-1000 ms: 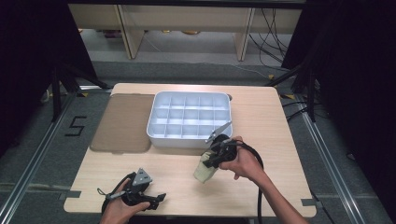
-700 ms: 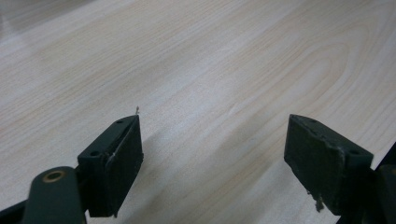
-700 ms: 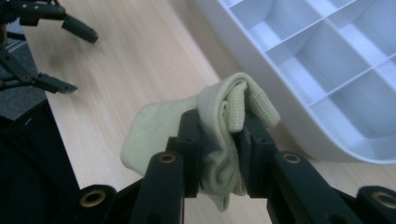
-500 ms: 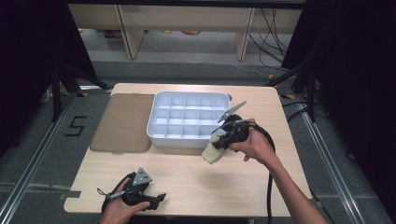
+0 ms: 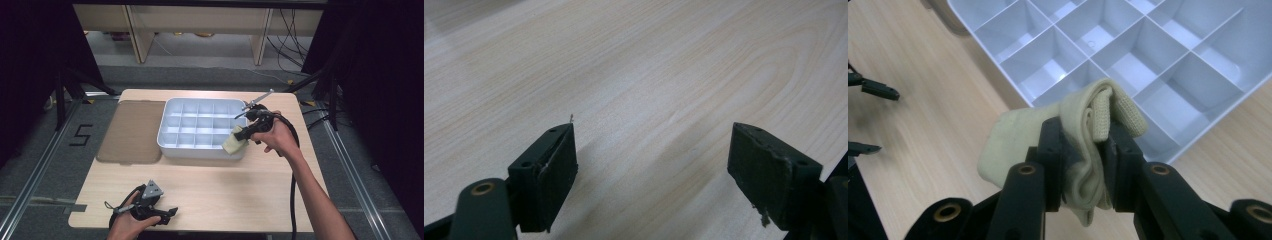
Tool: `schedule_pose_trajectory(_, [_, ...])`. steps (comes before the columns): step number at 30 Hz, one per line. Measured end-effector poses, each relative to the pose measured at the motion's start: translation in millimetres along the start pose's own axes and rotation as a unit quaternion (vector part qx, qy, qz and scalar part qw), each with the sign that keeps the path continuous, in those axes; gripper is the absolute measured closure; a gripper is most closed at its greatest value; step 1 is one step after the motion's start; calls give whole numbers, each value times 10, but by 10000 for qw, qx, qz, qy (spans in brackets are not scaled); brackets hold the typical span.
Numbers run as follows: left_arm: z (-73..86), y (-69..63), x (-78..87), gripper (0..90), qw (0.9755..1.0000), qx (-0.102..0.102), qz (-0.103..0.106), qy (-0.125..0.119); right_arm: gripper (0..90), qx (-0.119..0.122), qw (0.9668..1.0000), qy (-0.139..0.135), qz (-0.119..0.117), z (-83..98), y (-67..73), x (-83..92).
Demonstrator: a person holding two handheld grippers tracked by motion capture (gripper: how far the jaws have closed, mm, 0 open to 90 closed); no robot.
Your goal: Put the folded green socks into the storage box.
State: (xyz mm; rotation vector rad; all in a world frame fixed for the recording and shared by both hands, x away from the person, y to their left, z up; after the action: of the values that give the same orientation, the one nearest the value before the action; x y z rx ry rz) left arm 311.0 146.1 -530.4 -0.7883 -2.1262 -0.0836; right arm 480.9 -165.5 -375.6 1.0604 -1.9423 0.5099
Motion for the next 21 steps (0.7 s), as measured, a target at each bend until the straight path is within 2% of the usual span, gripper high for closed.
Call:
schedule_pose_trajectory(1, [1, 0, 1, 195, 10000, -7, 2, 5, 734, -89, 9999, 60, 11, -3, -10, 6])
schedule_pose_trajectory(4, [1, -1, 1, 196, 10000, -7, 3, 6, 735, -91, 9999, 33, 45, -25, -104, -7])
schedule_pose_trajectory(6, [1, -3, -1, 197, 10000, -25, 10, -18, 735, -168, 9997, 108, 132, -36, -148, -13])
schedule_pose_trajectory(8, [-3, 9, 0, 201, 9999, -145, 26, 8, 735, -202, 9996, 66, 188, -51, -223, -44])
schedule_pose_trajectory(13, [1, 4, -1, 201, 10000, -78, 28, 4, 734, -263, 9991, 168, 280, -33, -330, -133])
schedule_pose_trajectory(14, [4, -2, -3, 201, 10000, -2, 25, 5, 734, -277, 9990, 173, 298, -26, -358, -159])
schedule_pose_trajectory(16, [-3, 11, 1, 201, 9999, -142, 29, 2, 735, -305, 9987, 224, 333, -16, -401, -210])
schedule_pose_trajectory(21, [9, 4, -14, 201, 10000, -22, -13, 11, 735, -296, 9982, 344, 401, -25, -453, -322])
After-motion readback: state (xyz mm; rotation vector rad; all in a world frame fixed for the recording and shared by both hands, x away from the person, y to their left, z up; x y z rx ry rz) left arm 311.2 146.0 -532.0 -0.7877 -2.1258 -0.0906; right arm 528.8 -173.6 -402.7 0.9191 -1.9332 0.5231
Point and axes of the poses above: each handheld gripper's, and its own axes: x roughly backward along the jaws, z roughly out of its underside, y roughly to its left, the point moved 3 cm from there along -x, roughly forward along the jaws, and after that the axes turned 9 degrees about x, right-handed, at the moved point
